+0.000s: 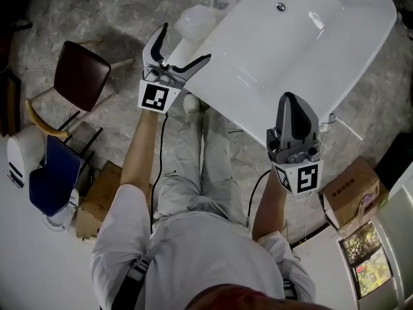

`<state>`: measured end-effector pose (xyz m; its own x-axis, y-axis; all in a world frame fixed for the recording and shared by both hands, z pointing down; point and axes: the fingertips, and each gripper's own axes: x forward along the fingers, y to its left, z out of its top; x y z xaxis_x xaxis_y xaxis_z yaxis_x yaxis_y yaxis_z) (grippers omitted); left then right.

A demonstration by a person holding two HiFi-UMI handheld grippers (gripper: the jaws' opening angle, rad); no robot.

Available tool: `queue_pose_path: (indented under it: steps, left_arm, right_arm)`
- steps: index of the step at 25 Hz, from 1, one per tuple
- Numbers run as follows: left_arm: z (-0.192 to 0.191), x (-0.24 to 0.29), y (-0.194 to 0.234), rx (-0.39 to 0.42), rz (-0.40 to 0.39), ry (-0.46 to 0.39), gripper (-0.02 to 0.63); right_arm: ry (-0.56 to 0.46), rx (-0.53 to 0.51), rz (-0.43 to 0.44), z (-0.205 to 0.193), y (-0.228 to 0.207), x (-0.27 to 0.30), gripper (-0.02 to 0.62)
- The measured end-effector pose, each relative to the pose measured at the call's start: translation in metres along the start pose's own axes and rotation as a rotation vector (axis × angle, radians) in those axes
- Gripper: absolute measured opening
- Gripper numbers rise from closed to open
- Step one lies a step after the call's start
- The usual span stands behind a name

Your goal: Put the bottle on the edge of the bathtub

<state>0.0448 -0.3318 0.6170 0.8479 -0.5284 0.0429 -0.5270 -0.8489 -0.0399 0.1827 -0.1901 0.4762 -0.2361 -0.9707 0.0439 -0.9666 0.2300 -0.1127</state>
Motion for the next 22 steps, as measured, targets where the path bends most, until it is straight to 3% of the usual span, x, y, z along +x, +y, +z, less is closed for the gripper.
queue_pose_path:
  steps: [12,22]
  left_arm:
    - [0.147,-0.059,-0.044,0.004,-0.067,-0.034,0.229]
    - [0.257,-0.097,-0.079,0.007,-0.02,-0.042,0.051]
  right_arm:
    - [-0.017,-0.039,0.035,0.119,0.041,-0.039,0.001]
    - [0.008,-0.134,0.121,0.183,0.08,-0.052,0.002]
